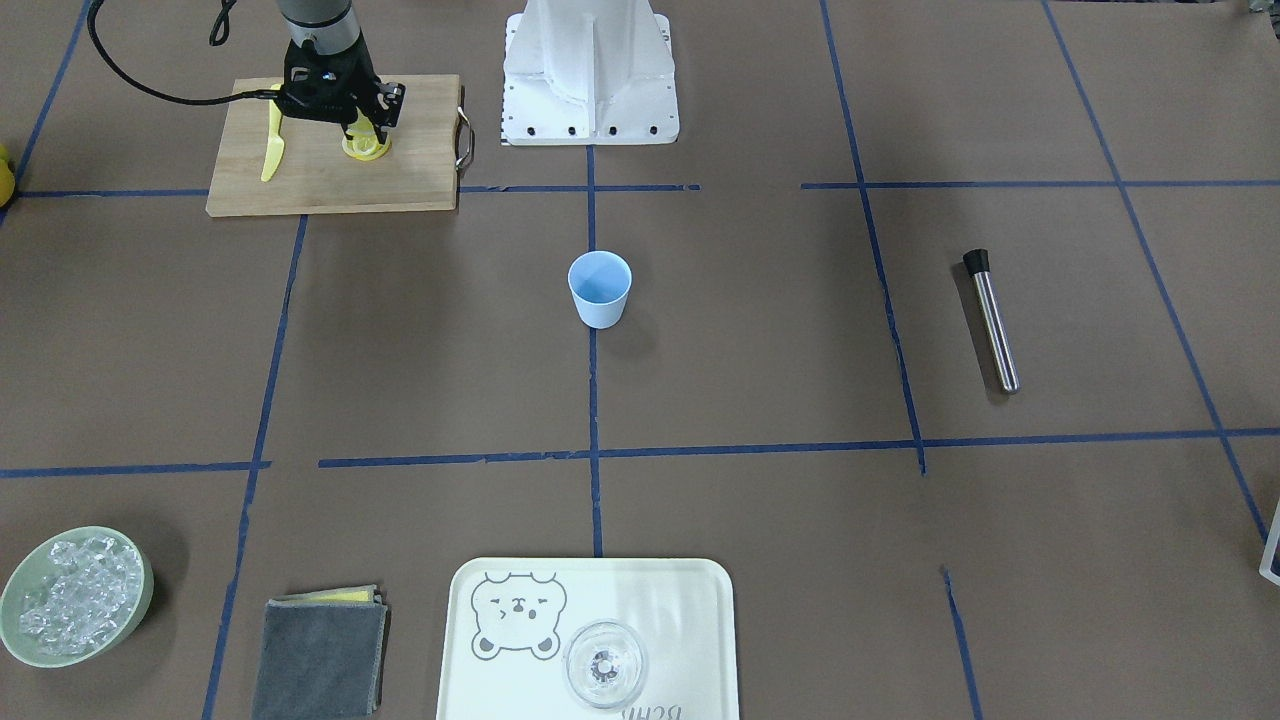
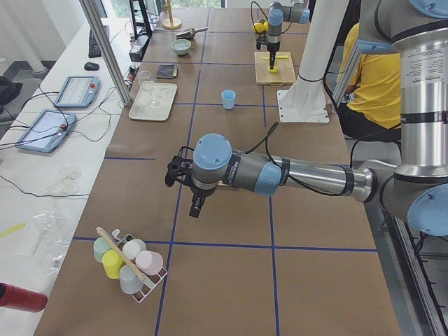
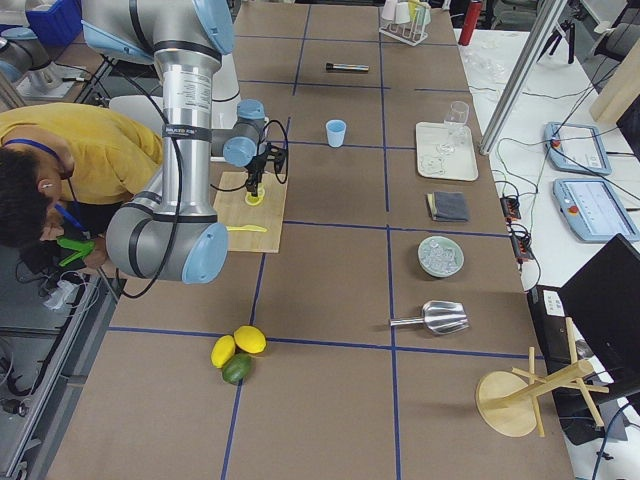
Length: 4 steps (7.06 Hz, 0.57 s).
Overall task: Squeeze lemon into cup
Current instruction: 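Lift the lemon slices with the right gripper and carry them toward the blue cup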
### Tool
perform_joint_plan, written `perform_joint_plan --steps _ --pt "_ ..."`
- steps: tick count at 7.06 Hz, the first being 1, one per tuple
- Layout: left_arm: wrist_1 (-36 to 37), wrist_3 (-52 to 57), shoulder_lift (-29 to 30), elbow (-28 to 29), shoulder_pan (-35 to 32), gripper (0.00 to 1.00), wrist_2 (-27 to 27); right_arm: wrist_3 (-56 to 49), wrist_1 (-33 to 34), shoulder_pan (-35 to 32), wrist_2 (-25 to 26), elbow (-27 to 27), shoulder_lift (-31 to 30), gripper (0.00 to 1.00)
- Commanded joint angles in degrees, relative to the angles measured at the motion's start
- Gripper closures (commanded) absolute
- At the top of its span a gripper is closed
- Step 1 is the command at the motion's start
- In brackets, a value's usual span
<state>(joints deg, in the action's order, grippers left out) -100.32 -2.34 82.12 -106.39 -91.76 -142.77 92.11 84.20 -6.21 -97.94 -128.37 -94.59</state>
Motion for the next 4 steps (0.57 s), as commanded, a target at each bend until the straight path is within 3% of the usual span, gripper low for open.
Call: perform_joint_plan --steps 1,4 --pt "0.1 0.0 -1.3 -1.3 -0.2 0.00 -0.1 0.0 1.2 0.0 0.0 -0.2 0.3 0.44" --pt "0.1 0.0 -1.5 -1.3 -0.1 0.00 -0.1 0.0 1.2 -0.9 -0.1 -1.4 0.1 0.44"
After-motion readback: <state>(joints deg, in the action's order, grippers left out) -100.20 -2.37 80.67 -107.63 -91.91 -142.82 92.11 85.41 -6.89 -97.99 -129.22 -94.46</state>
